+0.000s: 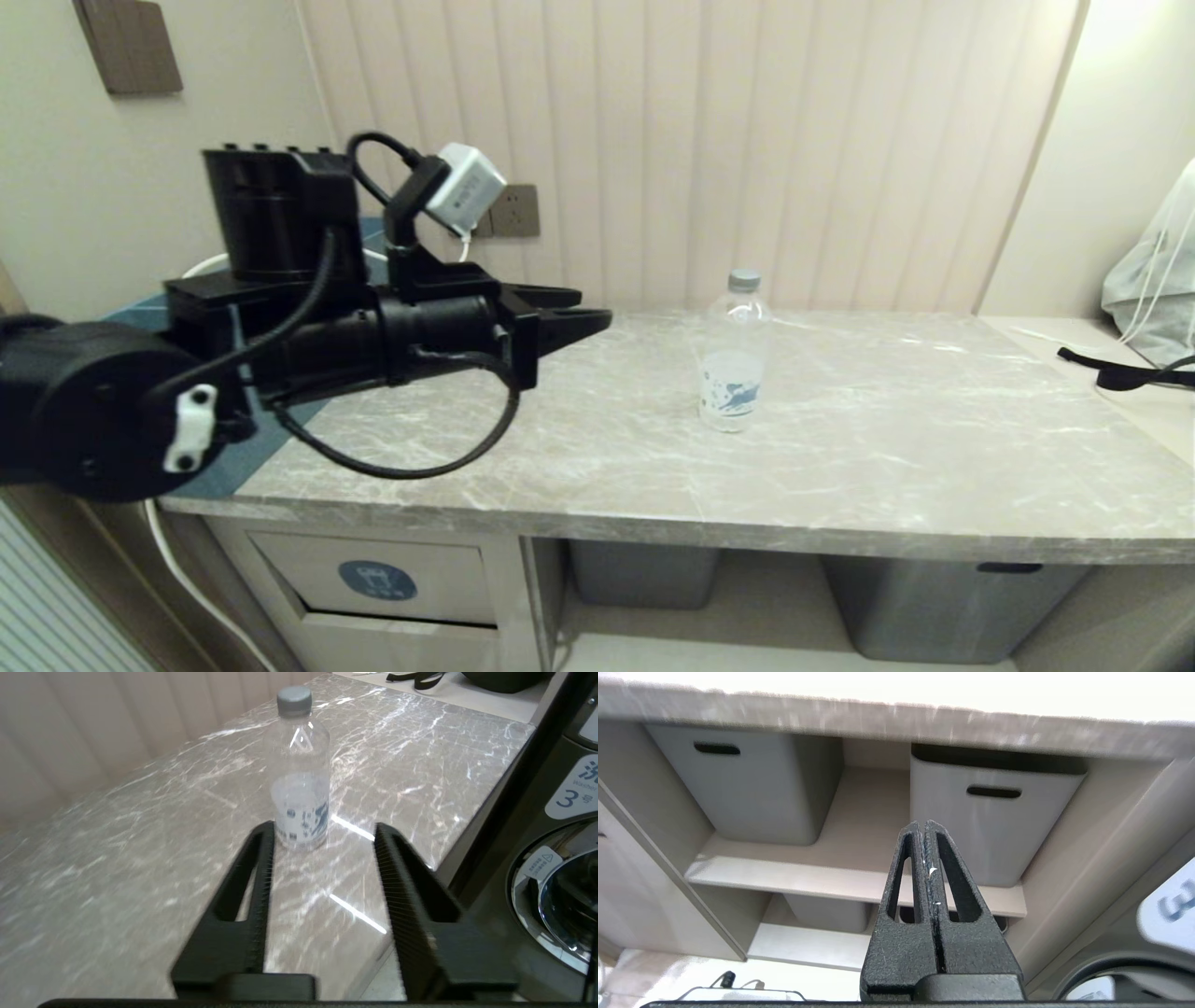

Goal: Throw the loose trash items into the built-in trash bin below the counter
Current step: Pick up the garbage

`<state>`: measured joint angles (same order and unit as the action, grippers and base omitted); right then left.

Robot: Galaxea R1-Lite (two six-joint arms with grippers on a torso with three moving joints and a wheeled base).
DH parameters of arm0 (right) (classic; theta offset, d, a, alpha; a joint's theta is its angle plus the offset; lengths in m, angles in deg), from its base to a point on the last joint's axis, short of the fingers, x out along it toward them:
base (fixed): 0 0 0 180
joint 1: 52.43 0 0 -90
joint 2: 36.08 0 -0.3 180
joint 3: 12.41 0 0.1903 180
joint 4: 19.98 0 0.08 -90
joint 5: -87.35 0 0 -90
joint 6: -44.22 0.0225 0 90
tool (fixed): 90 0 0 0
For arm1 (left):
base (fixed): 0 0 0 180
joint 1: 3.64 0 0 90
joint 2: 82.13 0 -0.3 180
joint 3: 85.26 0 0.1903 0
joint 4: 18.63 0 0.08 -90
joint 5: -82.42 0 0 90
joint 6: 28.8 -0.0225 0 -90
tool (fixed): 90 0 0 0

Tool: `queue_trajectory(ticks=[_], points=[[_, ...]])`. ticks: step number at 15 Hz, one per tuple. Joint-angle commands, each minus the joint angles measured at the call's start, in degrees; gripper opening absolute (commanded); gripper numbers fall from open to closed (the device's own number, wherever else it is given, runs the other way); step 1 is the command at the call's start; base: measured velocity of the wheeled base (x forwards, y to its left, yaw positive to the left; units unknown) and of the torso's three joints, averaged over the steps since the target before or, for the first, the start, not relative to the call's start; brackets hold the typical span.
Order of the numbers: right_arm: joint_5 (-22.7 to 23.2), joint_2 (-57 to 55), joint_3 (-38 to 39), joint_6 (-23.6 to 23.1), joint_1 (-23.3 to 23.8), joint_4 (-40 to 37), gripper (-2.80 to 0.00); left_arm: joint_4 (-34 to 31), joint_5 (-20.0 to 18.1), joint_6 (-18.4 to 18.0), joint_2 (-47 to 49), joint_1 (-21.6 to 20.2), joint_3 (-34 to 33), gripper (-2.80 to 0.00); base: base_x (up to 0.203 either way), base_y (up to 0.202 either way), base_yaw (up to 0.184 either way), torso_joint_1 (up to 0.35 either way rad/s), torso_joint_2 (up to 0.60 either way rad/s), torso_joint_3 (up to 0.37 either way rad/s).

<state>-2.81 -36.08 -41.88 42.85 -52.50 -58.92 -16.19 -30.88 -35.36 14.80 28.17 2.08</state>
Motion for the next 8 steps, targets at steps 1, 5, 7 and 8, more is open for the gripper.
queue_trajectory(ticks=[1,5,7,8], points=[[0.0,0.0,0.0,0.0,0.0,-0.1,-2.8,1.5,0.5,-0.1,8.5,2.1,2.1,0.0,0.0,0.0,0.0,0.251,-0.53,-0.29],[0.0,0.0,0.0,0.0,0.0,-0.1,-2.8,3.8,1.6,-0.1,18.2,4.9,9.7,0.0,0.0,0.0,0.0,0.208,-0.44,-0.237],[0.0,0.0,0.0,0.0,0.0,-0.1,-2.8,4.2,2.0,-0.1,23.3,6.0,14.1,0.0,0.0,0.0,0.0,0.055,-0.1,-0.055],[0.0,0.0,0.0,0.0,0.0,-0.1,-2.8,4.7,2.4,-0.1,25.8,6.5,16.2,0.0,0.0,0.0,0.0,0.026,-0.04,-0.022]])
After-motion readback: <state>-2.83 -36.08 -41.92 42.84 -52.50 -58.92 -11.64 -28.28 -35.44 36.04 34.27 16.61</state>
